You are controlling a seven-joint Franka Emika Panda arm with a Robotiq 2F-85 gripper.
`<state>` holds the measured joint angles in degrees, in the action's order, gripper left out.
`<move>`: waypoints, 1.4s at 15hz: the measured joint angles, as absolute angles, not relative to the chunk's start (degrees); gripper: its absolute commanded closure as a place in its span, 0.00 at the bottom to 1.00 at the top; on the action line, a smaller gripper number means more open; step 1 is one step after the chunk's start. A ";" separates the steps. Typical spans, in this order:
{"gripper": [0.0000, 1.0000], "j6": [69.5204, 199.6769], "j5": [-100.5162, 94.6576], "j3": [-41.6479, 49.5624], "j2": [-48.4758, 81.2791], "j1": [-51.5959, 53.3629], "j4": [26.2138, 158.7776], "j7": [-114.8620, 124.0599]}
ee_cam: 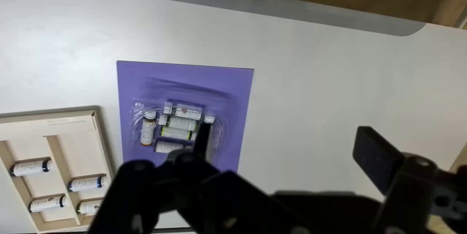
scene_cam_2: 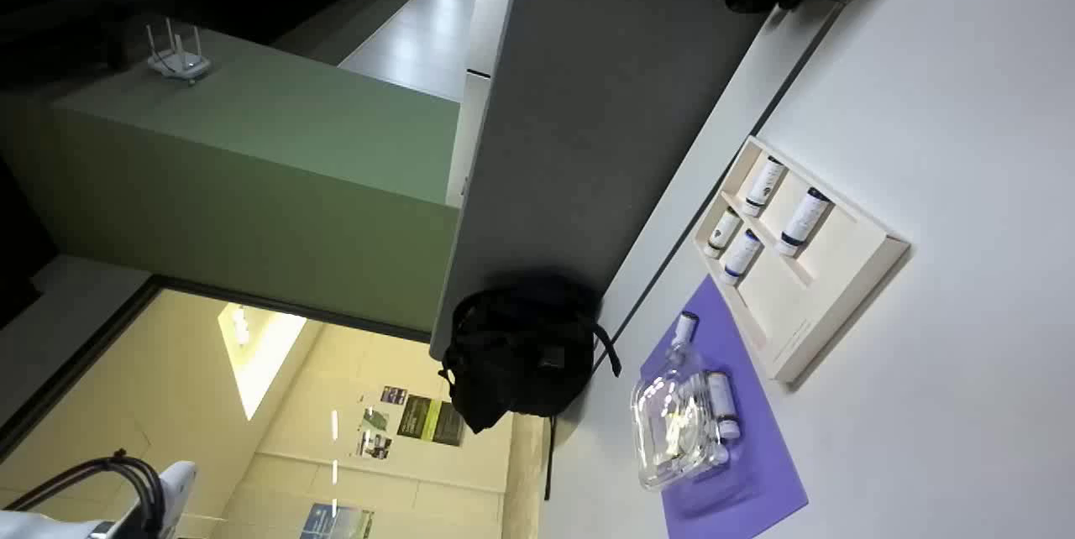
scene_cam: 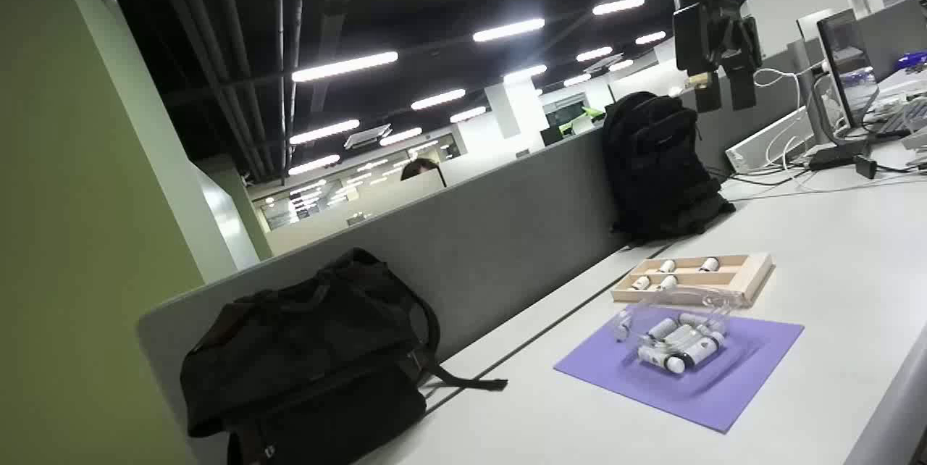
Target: Remove the bottle from the bottom rectangular section and put it on the table
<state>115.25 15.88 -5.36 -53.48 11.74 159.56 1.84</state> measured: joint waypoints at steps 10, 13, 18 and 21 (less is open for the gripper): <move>0.00 115.25 15.88 -5.39 -53.48 11.72 159.56 1.79; 0.00 119.71 15.82 -5.65 -51.04 10.81 159.48 1.78; 0.00 136.40 15.61 -6.60 -35.21 7.75 156.43 2.62; 0.00 144.78 14.36 -7.60 -24.15 4.96 151.29 7.48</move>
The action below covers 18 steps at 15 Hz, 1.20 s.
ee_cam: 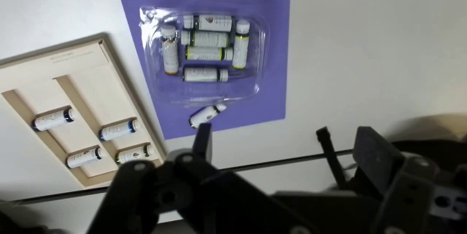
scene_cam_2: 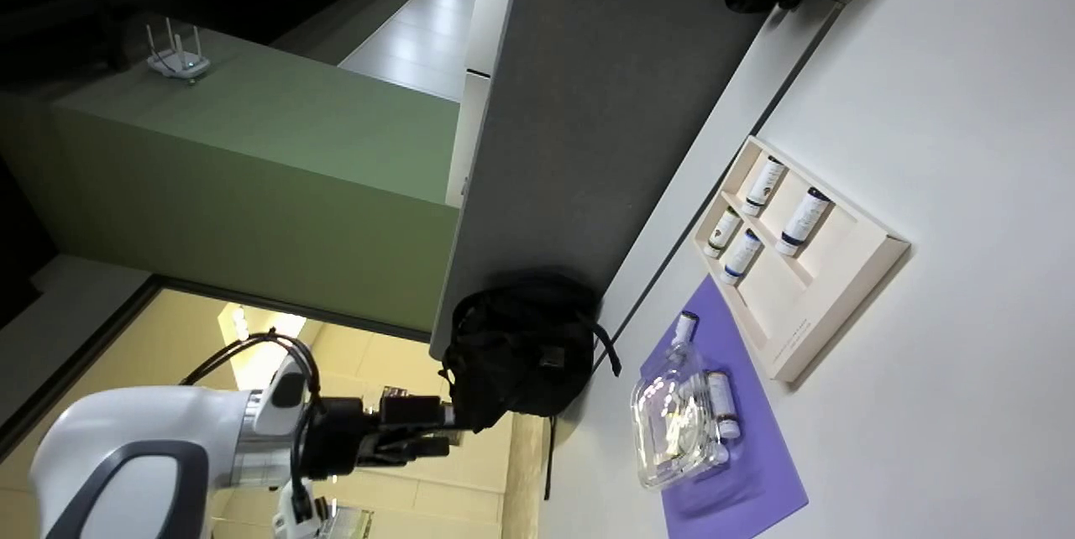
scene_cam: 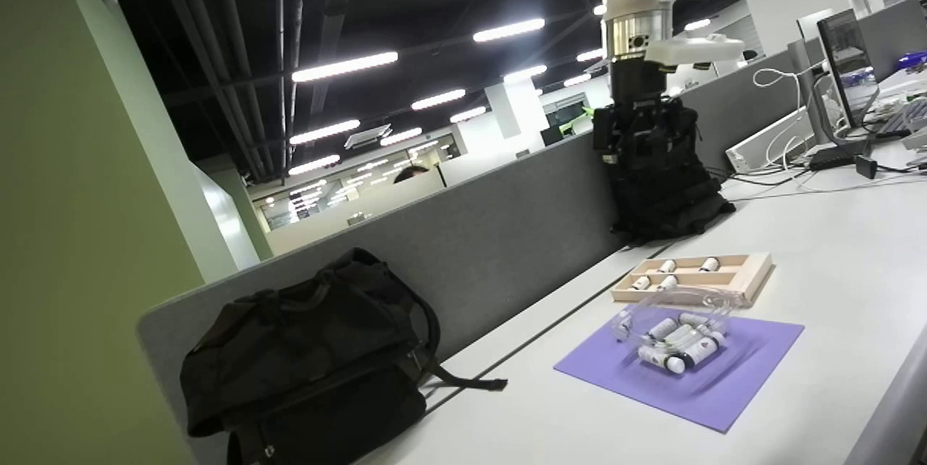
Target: Remove the bottle from the bottom rectangular section and put it on the table
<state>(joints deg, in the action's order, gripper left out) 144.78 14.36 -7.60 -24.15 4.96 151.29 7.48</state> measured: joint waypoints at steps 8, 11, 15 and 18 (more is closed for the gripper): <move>0.00 152.25 5.35 -6.97 3.05 -1.29 128.87 28.83; 0.00 151.83 5.35 -6.64 6.13 -1.21 125.64 30.19; 0.00 151.48 5.35 -6.65 5.96 -1.07 125.51 30.52; 0.00 152.67 5.55 -4.44 6.71 0.00 125.31 31.97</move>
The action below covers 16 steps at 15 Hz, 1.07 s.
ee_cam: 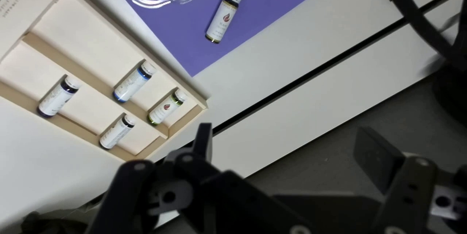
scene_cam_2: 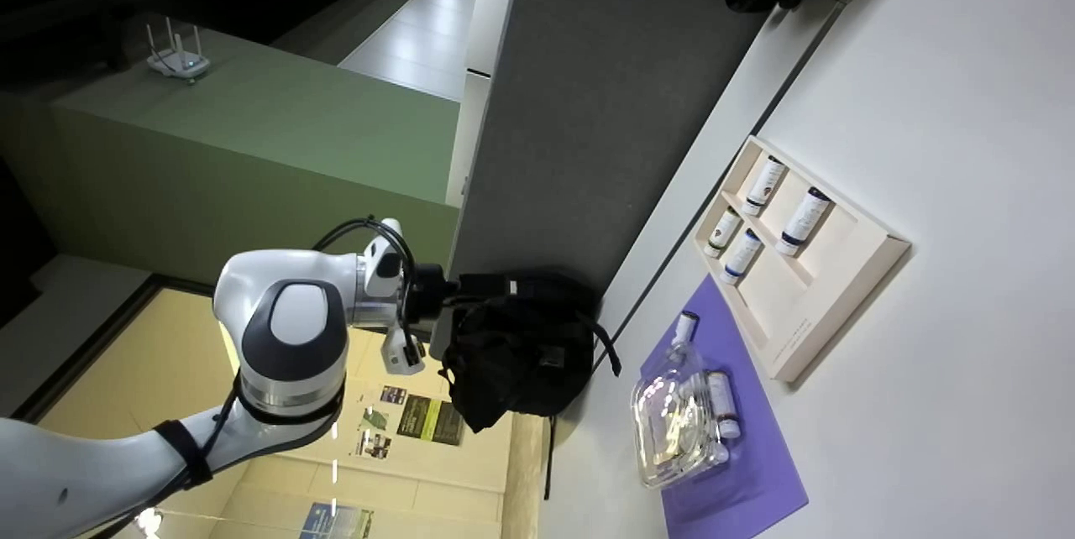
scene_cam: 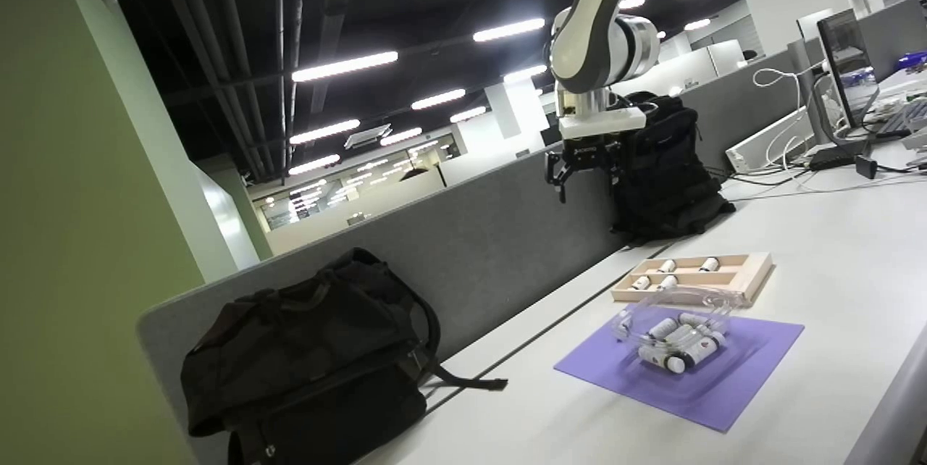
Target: Remove the bottle from the bottom rectangular section and put it on the table
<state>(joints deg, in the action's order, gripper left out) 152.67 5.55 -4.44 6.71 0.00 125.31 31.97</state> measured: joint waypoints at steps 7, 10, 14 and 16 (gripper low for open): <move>0.00 157.62 8.67 6.30 18.83 -1.72 119.70 36.86; 0.00 158.39 9.48 9.42 24.01 -0.67 119.13 42.60; 0.00 158.81 11.76 11.95 29.53 1.47 118.63 51.05; 0.00 158.89 13.68 11.93 31.93 1.80 117.72 53.91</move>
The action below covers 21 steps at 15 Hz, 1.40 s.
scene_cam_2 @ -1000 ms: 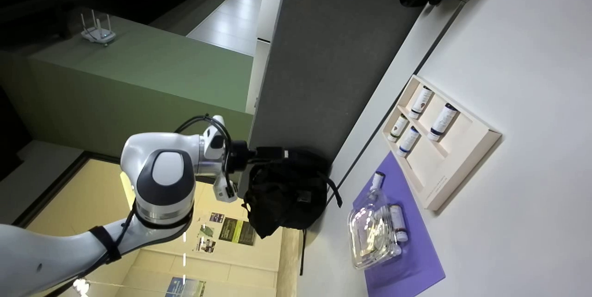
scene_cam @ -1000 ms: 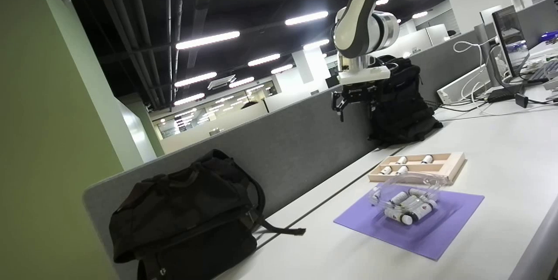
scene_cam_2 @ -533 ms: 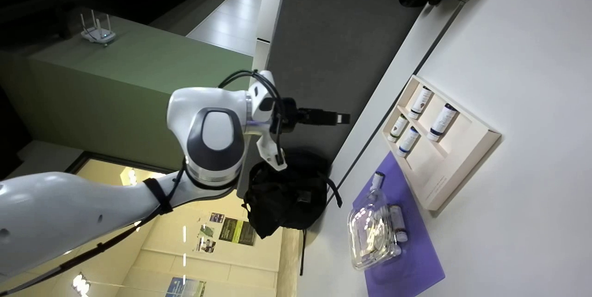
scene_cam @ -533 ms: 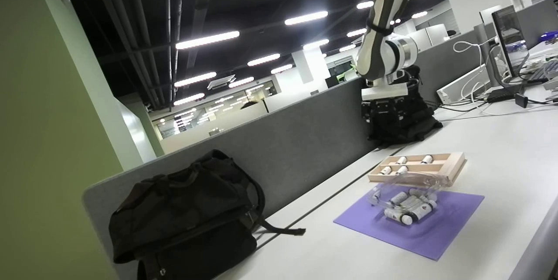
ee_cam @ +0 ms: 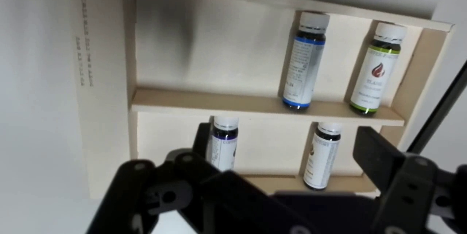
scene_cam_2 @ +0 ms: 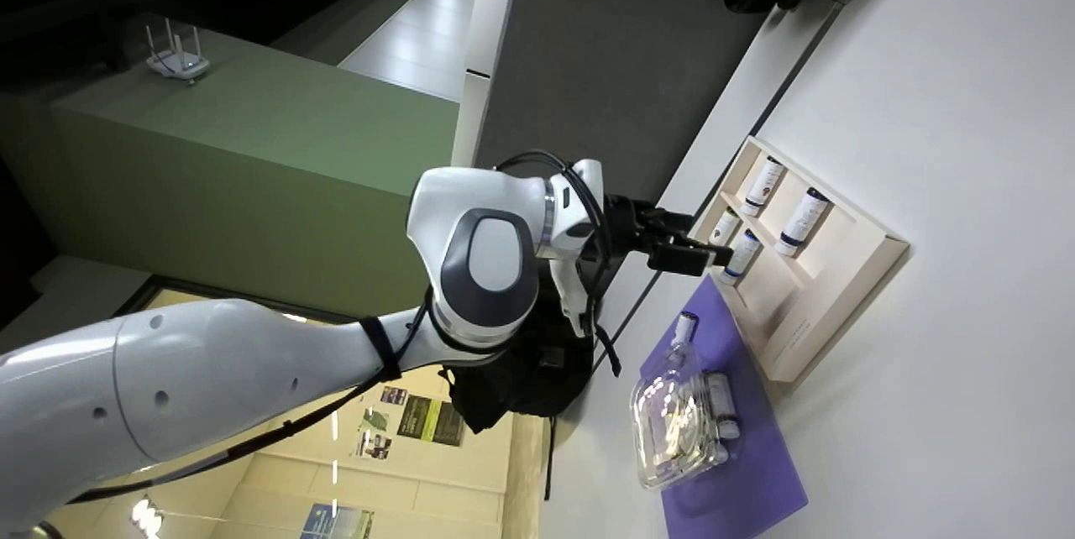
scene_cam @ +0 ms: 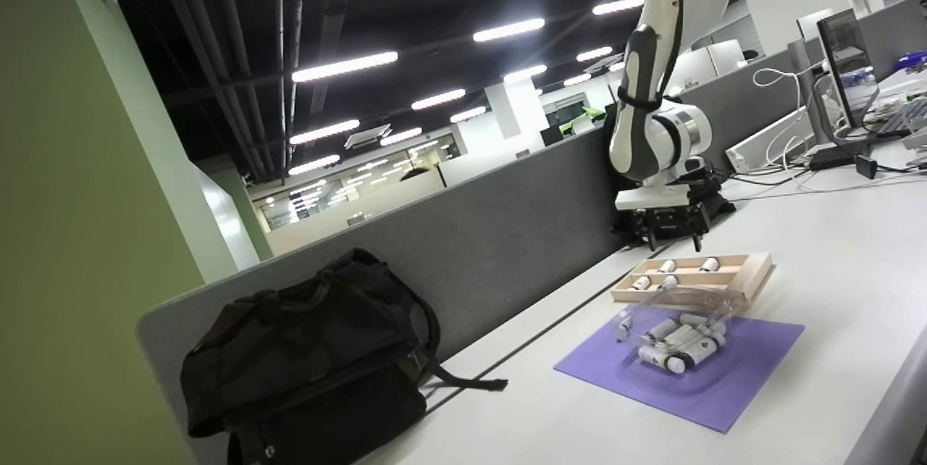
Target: Remove the bottle from the bottom rectangular section and put it on the table
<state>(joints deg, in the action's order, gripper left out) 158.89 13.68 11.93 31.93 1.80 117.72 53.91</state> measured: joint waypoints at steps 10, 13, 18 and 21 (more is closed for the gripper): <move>0.00 158.79 19.67 8.78 39.92 1.79 109.77 58.68; 0.00 158.15 20.36 7.79 41.99 1.79 108.69 58.70; 0.44 156.78 20.39 7.06 44.39 1.36 107.91 58.61; 0.62 156.33 20.39 6.87 44.50 1.04 107.13 58.59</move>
<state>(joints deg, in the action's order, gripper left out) 156.33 20.39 6.87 44.50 1.04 107.13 58.59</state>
